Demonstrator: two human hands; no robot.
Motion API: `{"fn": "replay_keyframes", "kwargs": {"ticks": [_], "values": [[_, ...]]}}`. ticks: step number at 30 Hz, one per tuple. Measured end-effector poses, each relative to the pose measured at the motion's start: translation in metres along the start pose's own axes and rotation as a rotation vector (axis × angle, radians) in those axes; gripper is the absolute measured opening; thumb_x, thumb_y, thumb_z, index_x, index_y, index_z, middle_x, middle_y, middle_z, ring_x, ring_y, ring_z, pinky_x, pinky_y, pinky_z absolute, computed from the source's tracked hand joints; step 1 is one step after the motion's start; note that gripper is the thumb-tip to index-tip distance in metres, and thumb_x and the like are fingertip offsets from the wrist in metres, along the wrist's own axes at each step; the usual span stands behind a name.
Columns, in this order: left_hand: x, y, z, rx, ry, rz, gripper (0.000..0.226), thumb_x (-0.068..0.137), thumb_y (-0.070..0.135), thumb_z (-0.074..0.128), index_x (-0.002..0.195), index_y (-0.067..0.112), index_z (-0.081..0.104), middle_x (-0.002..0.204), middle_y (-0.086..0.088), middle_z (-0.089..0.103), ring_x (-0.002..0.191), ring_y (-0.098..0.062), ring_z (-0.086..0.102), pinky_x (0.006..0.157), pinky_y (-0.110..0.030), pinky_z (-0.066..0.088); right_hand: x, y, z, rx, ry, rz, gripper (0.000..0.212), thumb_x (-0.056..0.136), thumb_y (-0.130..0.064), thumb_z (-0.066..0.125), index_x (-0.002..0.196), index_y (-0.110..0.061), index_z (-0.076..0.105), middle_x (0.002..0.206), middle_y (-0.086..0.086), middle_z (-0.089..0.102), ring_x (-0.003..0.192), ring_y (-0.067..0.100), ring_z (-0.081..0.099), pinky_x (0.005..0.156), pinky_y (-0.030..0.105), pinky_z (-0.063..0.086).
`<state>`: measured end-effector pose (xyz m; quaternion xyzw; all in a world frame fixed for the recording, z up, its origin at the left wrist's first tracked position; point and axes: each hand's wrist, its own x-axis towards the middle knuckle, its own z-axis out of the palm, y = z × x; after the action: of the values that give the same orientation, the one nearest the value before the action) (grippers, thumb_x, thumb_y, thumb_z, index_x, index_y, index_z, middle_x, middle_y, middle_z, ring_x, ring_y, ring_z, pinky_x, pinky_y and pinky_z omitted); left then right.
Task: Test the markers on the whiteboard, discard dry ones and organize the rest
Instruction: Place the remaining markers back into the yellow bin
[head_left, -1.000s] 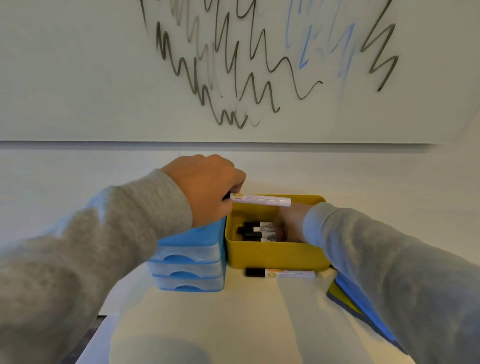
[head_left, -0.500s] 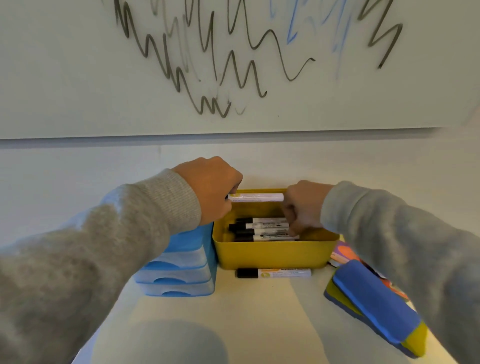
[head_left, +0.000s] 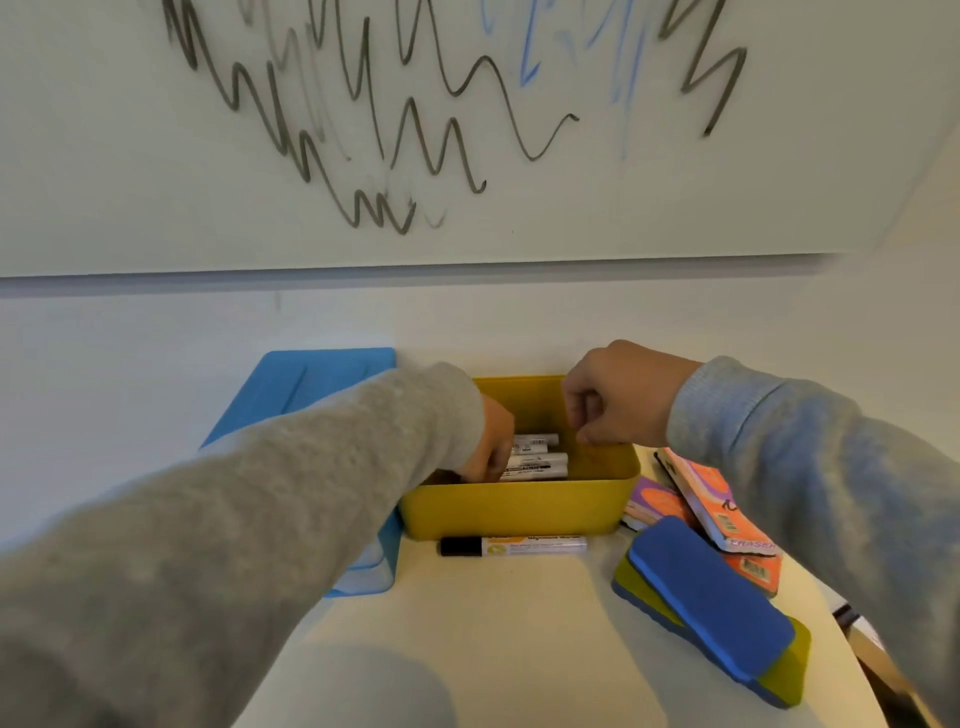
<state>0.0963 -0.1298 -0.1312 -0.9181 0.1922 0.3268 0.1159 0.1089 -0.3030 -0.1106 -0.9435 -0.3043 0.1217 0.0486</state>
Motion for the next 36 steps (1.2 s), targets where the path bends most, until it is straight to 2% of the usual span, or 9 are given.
{"fn": "replay_keyframes", "kwargs": {"ticks": [5,7,10,13,17,23,27,32,36], "values": [[0.029,0.001,0.011,0.242,-0.037,-0.097,0.008,0.094,0.014,0.062,0.092,0.021,0.062,0.112,-0.005,0.063,0.109,-0.027,0.061,0.096,-0.041,0.052,0.005,-0.005,0.006,0.0,-0.001,-0.04,0.004,0.089,-0.023,0.073,0.089,-0.022,0.069,0.078,-0.012,0.06,0.075,0.006,0.058,0.062,0.016,0.04],[0.033,-0.001,0.012,0.234,-0.02,-0.112,0.006,0.093,0.015,0.064,0.097,0.019,0.065,0.109,-0.006,0.063,0.108,-0.027,0.062,0.097,-0.042,0.053,0.006,-0.006,0.008,0.004,0.003,-0.041,0.003,0.089,-0.021,0.072,0.09,-0.022,0.069,0.076,-0.013,0.057,0.071,0.003,0.055,0.06,0.015,0.037],[0.031,-0.002,0.012,0.245,-0.011,-0.105,0.011,0.093,0.014,0.064,0.084,0.019,0.06,0.094,-0.002,0.06,0.097,-0.023,0.062,0.094,-0.038,0.054,0.005,-0.006,0.009,0.015,0.017,-0.032,0.004,0.09,-0.021,0.072,0.094,-0.021,0.07,0.079,-0.012,0.059,0.072,0.003,0.055,0.06,0.014,0.038],[0.02,-0.001,0.007,0.221,0.014,-0.071,0.013,0.093,0.011,0.063,0.102,0.013,0.072,0.098,-0.001,0.061,0.098,-0.021,0.061,0.088,-0.031,0.052,0.002,-0.007,0.01,0.035,0.033,-0.027,0.005,0.09,-0.022,0.072,0.095,-0.02,0.072,0.082,-0.01,0.061,0.075,0.005,0.057,0.063,0.015,0.041],[-0.004,0.0,-0.002,0.111,0.102,-0.038,0.021,0.091,0.016,0.069,0.112,0.014,0.071,0.108,-0.001,0.064,0.095,-0.017,0.057,0.077,-0.026,0.046,-0.004,-0.01,0.011,0.06,0.091,-0.027,0.002,0.089,-0.023,0.072,0.091,-0.022,0.071,0.082,-0.01,0.062,0.077,0.008,0.06,0.068,0.021,0.048],[-0.045,-0.012,0.003,-0.054,0.288,-0.034,0.019,0.087,0.035,0.073,0.1,0.024,0.065,0.071,0.009,0.066,0.075,-0.016,0.072,0.077,-0.037,0.059,-0.022,-0.023,0.007,0.098,0.173,-0.073,0.006,0.089,-0.02,0.072,0.087,-0.026,0.07,0.083,-0.008,0.067,0.075,0.008,0.064,0.065,0.018,0.047],[-0.077,-0.013,0.011,-0.049,0.487,-0.017,0.02,0.094,0.042,0.062,0.107,0.026,0.066,0.093,0.007,0.066,0.085,-0.016,0.064,0.078,-0.036,0.055,-0.038,-0.039,0.006,0.109,0.227,-0.127,0.011,0.089,-0.013,0.069,0.083,-0.022,0.071,0.078,-0.007,0.067,0.069,0.006,0.061,0.06,0.015,0.043],[-0.107,-0.018,0.035,-0.17,0.678,0.065,0.016,0.096,0.034,0.058,0.106,0.024,0.065,0.097,0.008,0.066,0.089,-0.011,0.061,0.082,-0.035,0.054,-0.052,-0.065,0.028,0.093,0.21,-0.196,0.011,0.088,-0.015,0.065,0.081,-0.025,0.068,0.08,-0.007,0.069,0.074,0.009,0.062,0.067,0.028,0.051],[-0.107,-0.022,0.057,-0.18,0.777,0.014,0.018,0.098,0.032,0.055,0.111,0.022,0.065,0.107,0.005,0.06,0.098,-0.016,0.057,0.085,-0.036,0.051,-0.05,-0.078,0.073,-0.101,0.156,-0.11,0.015,0.097,-0.029,0.054,0.109,-0.027,0.063,0.111,0.0,0.065,0.098,0.023,0.064,0.072,0.03,0.048]]}}
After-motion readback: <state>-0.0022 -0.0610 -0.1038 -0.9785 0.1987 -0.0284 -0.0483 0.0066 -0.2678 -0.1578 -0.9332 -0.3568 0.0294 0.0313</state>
